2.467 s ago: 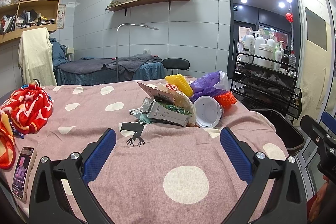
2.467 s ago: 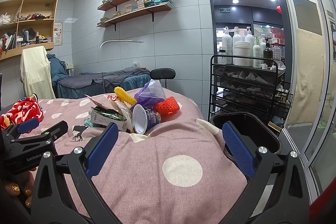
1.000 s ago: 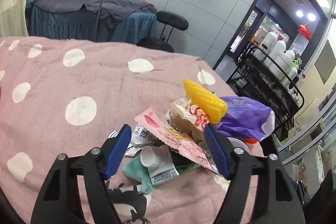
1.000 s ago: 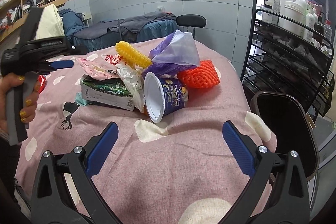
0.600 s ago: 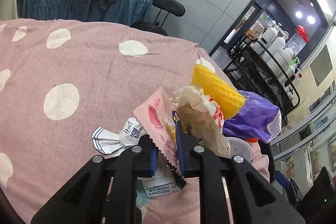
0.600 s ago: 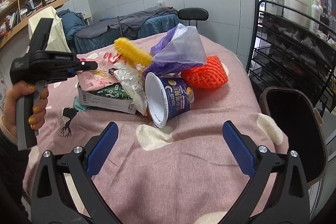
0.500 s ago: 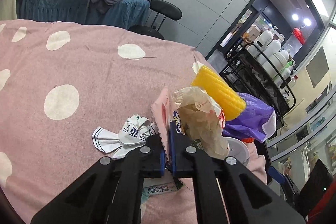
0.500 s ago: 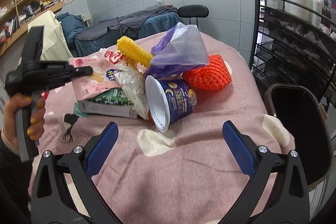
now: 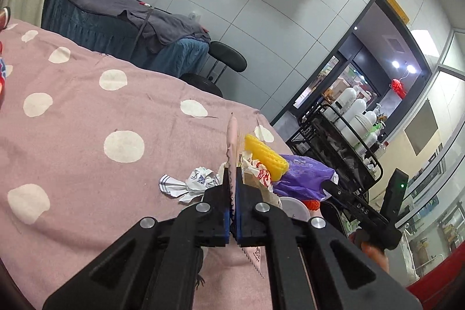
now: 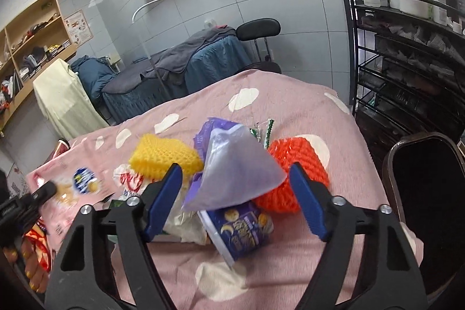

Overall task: Collect trash
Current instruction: 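Grasp the purple plastic bag with the right tool while the left tool grasps a pink wrapper, then carry the purple bag to the brown bin and open the right tool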

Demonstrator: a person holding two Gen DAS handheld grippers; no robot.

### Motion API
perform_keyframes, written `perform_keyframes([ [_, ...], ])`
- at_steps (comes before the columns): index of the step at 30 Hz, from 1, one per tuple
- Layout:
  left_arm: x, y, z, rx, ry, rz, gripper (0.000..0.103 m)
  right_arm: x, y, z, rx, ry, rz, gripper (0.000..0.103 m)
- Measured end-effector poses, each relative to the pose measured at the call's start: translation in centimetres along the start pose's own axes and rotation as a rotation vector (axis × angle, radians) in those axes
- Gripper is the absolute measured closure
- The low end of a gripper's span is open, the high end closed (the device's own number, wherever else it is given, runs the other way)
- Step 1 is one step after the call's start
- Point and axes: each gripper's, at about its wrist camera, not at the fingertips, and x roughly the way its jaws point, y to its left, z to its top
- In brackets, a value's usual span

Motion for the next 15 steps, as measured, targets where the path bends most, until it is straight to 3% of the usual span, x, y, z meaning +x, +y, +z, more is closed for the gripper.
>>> perform_keyframes([
  [3, -1.3, 0.5, -1.0, 0.009, -0.016, 0.041, 0.100, 1.0, 0.2, -0.3, -0.019, 0.022, -0.005, 0.071],
  [7, -2.4, 1.1, -2.2, -0.026, -0.028, 0.027, 0.100, 0.5, 0.2, -0.8, -0.035, 0.002, 0.004, 0.090],
  [9, -2.7, 1.1, -2.8, -0.040, -0.034, 0.024, 0.100, -0.2, 0.1, -0.9, -0.027, -0.019, 0.027, 0.094],
  [15, -4.1, 0.4, -4.2, -0.042, -0.056, -0.003, 0.100, -4.1, 0.8, -0.5, -0.061, -0.146, 0.022, 0.095],
])
